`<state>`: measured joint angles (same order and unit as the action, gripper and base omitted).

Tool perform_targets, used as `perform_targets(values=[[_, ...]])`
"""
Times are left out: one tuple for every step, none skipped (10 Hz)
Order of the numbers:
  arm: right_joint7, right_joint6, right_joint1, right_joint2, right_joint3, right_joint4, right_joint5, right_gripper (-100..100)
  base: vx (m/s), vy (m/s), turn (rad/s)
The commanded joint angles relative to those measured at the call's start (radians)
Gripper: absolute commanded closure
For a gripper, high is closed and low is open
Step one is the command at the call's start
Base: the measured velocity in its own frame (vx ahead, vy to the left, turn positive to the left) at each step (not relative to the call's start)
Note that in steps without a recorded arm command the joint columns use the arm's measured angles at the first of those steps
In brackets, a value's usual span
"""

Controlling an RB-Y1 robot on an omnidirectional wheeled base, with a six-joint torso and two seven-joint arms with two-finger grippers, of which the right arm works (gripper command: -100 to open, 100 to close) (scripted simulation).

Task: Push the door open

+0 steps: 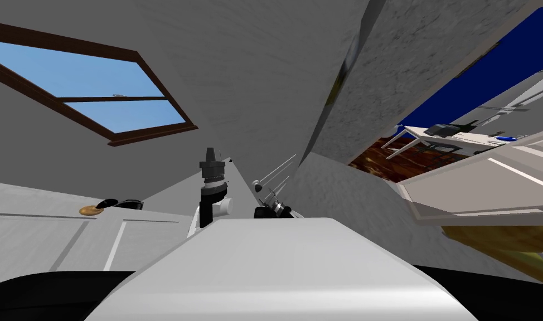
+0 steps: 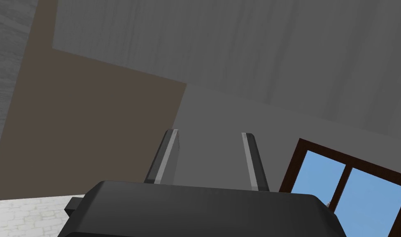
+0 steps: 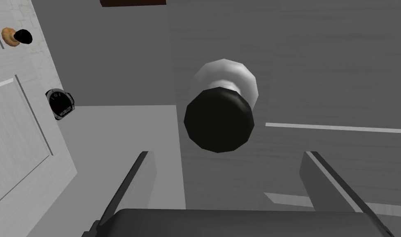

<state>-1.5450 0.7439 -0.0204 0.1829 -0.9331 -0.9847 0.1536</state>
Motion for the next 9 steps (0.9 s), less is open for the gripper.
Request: perform_targets(values=[[0.000, 0.000, 0.000, 0.001, 0.000, 0.000, 0.000, 100, -0.008, -0.009, -0.001], [0.000, 0.000, 0.000, 0.001, 0.000, 0.000, 0.000, 100, -0.026, -0.028, 0.004], [0.000, 0.000, 0.000, 0.001, 0.000, 0.000, 0.000, 100, -0.023, -0.025, 0.002], [0.000, 0.000, 0.000, 0.001, 0.000, 0.000, 0.000, 100, -0.015, -0.015, 0.000], [0.000, 0.000, 0.000, 0.001, 0.000, 0.000, 0.000, 100, -0.007, -0.005, 0.000], [0.000, 0.000, 0.000, 0.001, 0.000, 0.000, 0.000, 100, 0.000, 0.000, 0.000], [0.021, -0.003, -0.012, -0.016, 0.031, 0.005, 0.014, -100, -0.120, 0.001, -0.203], [0.029, -0.003, -0.016, -0.022, 0.042, 0.007, 0.019, -100, -0.185, 0.038, -0.139], [0.041, -0.005, -0.022, -0.031, 0.059, 0.010, 0.026, -100, -0.196, 0.039, -0.130]])
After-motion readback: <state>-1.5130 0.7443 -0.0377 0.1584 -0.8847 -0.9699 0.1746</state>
